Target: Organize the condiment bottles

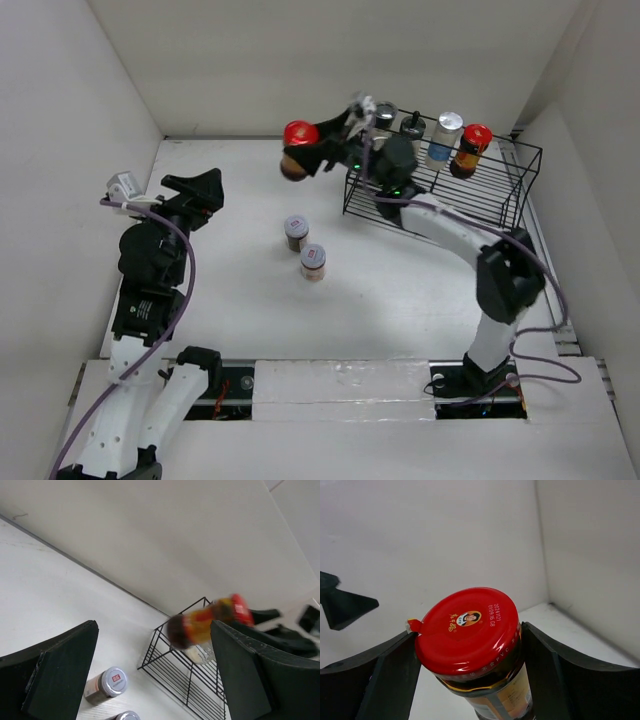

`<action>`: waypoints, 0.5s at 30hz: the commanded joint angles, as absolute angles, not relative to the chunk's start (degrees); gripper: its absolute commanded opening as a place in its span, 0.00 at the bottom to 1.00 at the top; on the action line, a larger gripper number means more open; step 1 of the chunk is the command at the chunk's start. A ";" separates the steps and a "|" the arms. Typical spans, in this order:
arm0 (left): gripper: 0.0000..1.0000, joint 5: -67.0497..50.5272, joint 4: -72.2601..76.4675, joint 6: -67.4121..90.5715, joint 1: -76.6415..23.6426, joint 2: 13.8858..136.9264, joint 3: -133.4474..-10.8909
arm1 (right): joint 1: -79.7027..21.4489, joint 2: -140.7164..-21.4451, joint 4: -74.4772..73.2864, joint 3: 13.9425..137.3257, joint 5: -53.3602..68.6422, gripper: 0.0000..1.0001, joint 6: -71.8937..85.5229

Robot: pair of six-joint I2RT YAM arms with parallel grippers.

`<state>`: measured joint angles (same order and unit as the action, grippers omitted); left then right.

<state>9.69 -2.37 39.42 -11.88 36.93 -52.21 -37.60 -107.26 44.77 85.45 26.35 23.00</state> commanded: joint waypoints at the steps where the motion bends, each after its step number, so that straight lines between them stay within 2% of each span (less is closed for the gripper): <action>1: 0.91 8.61 0.00 38.50 -11.87 37.79 -52.29 | -32.53 -92.16 53.65 79.05 28.74 0.55 21.91; 8: 0.91 7.82 0.53 38.50 -11.87 37.79 -51.77 | -22.60 -74.91 32.02 70.85 17.50 0.55 10.73; 15: 0.91 7.21 0.53 38.50 -11.34 38.49 -51.77 | -12.14 -72.69 28.39 66.72 18.11 0.55 10.72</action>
